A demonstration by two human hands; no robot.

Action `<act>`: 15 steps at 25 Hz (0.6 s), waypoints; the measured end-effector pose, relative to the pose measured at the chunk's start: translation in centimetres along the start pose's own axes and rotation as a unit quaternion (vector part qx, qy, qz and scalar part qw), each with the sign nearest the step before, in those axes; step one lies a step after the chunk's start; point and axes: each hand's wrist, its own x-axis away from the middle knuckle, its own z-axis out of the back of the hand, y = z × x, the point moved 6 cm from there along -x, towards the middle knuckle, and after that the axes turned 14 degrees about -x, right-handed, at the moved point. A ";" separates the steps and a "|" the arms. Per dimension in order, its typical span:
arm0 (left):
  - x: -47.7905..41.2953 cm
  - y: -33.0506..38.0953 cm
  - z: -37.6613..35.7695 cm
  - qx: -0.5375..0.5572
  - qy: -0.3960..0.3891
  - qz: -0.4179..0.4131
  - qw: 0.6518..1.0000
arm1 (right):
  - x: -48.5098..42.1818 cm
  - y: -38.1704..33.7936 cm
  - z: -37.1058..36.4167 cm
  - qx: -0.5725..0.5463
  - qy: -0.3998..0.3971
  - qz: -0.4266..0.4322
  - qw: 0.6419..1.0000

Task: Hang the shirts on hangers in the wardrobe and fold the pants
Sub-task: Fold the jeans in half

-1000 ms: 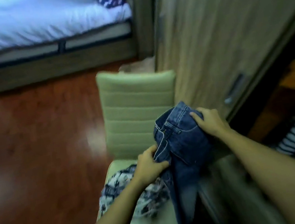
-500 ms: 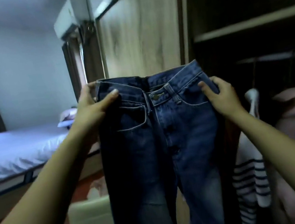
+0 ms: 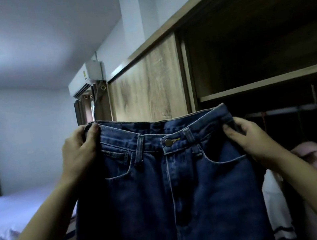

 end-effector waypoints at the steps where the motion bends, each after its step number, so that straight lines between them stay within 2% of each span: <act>1: 0.3 0.3 0.2 -0.015 0.027 -0.005 1.000 | 0.0 0.4 -0.4 -0.024 -0.020 -0.030 0.999; 3: 0.7 0.3 0.5 -0.058 0.044 -0.008 0.997 | 0.6 1.6 -1.7 -0.051 -0.061 -0.050 0.996; 5: 0.9 -0.4 0.6 -0.058 0.023 -0.015 0.998 | 1.1 2.3 -1.8 -0.099 -0.045 -0.049 0.993; 7: 1.1 -0.9 0.6 0.075 -0.058 -0.005 0.995 | 1.3 2.5 -1.2 -0.137 -0.004 -0.054 0.989; 8: 1.4 -1.2 0.4 0.162 -0.095 0.013 0.982 | 1.3 3.0 -0.7 -0.135 0.020 -0.063 0.989; 9: 1.9 -1.2 -0.1 0.226 -0.125 0.044 0.965 | 1.3 3.4 -0.7 -0.115 0.036 -0.083 0.989; 11: 2.5 -2.2 -1.5 0.227 -0.147 0.157 0.950 | 0.9 4.3 -1.0 -0.076 0.081 -0.130 0.985; 13: 3.3 -2.8 -2.7 0.190 -0.135 0.274 0.933 | 0.4 5.4 -2.1 -0.146 0.142 -0.192 0.960; 14: 3.4 -2.1 -2.9 0.178 -0.118 0.302 0.929 | 0.1 5.2 -3.3 -0.203 0.153 -0.221 0.941; 15: 3.1 -0.9 -3.1 0.184 -0.102 0.290 0.934 | -0.5 4.5 -4.5 -0.246 0.157 -0.233 0.928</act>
